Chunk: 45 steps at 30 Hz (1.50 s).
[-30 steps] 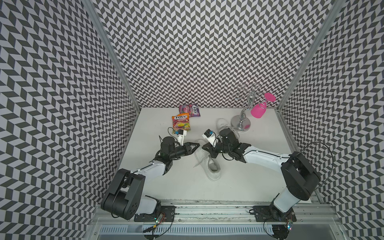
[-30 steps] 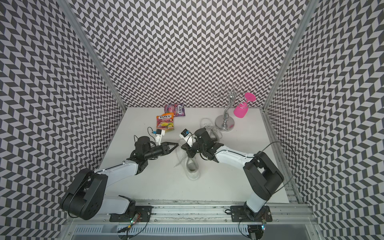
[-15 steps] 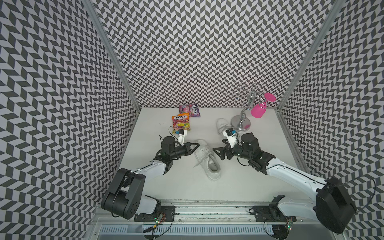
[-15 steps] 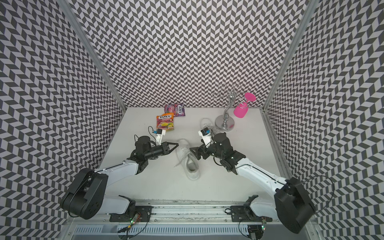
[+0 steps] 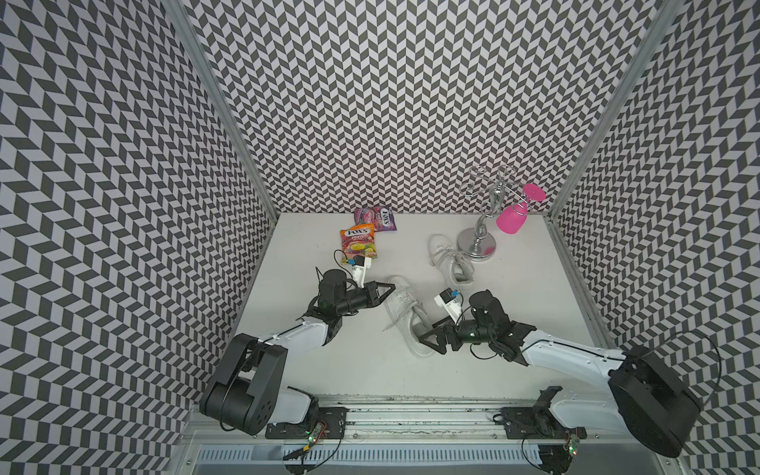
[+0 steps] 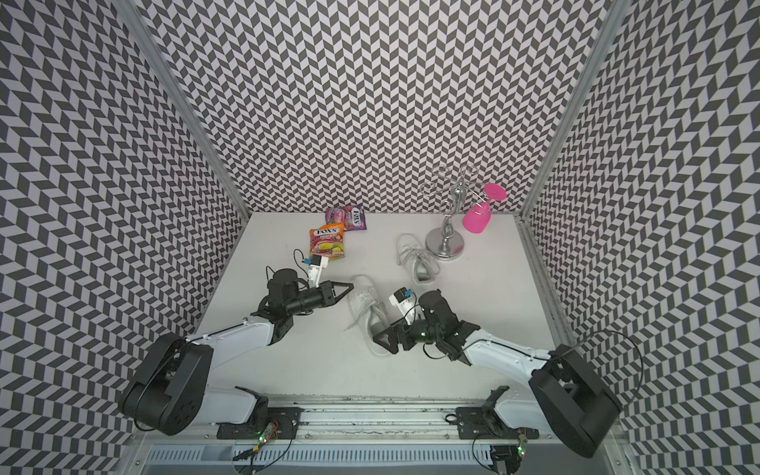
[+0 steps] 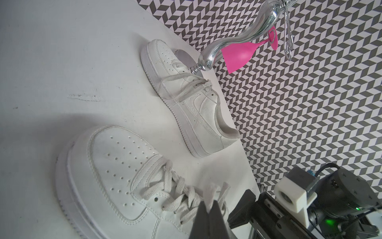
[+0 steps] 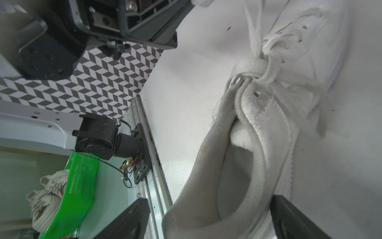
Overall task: Tie the shoes
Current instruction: Adjust the shoe at the center of the board, then tie the shoelace on the shoe.
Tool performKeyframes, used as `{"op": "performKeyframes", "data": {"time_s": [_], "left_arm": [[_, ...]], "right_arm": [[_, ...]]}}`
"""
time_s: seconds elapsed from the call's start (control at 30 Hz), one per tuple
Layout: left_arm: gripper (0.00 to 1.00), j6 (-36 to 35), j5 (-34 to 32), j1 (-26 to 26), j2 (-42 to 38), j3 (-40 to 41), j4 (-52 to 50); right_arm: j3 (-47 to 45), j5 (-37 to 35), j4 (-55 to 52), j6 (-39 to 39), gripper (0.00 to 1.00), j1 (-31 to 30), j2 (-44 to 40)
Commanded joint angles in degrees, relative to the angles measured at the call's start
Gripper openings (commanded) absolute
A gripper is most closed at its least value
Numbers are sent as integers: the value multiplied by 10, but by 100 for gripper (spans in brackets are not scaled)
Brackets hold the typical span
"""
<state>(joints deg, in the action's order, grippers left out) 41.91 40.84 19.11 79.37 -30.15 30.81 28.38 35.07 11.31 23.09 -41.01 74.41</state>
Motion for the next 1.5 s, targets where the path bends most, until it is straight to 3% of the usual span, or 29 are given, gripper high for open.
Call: {"op": "performKeyframes", "data": {"time_s": [0.0, 0.23, 0.4, 0.57, 0.7, 0.8, 1.2, 1.47], "left_arm": [[0, -10, 2, 2, -14, -19, -8], [0, -16, 2, 2, -14, -23, -16], [0, -20, -2, 2, -13, -24, -23], [0, -31, -10, 2, -13, -32, -41], [0, -31, -11, 2, -14, -32, -44], [0, -32, -12, 2, -13, -32, -47], [0, -36, -12, 1, -8, -34, -51], [0, -38, -11, 0, -7, -36, -52]], "right_arm": [[19, 29, 76, 32, 93, -34, 23], [63, -3, 82, 6, 89, -84, 64], [47, -137, 12, -75, 87, -76, -14], [2, -247, 2, -124, 67, -62, -53], [10, -239, 1, -138, 59, -38, 6], [16, -239, 24, -153, 59, -26, 51], [65, -194, 61, -275, 74, -2, 152], [108, -154, 58, -298, 74, 0, 210]]}}
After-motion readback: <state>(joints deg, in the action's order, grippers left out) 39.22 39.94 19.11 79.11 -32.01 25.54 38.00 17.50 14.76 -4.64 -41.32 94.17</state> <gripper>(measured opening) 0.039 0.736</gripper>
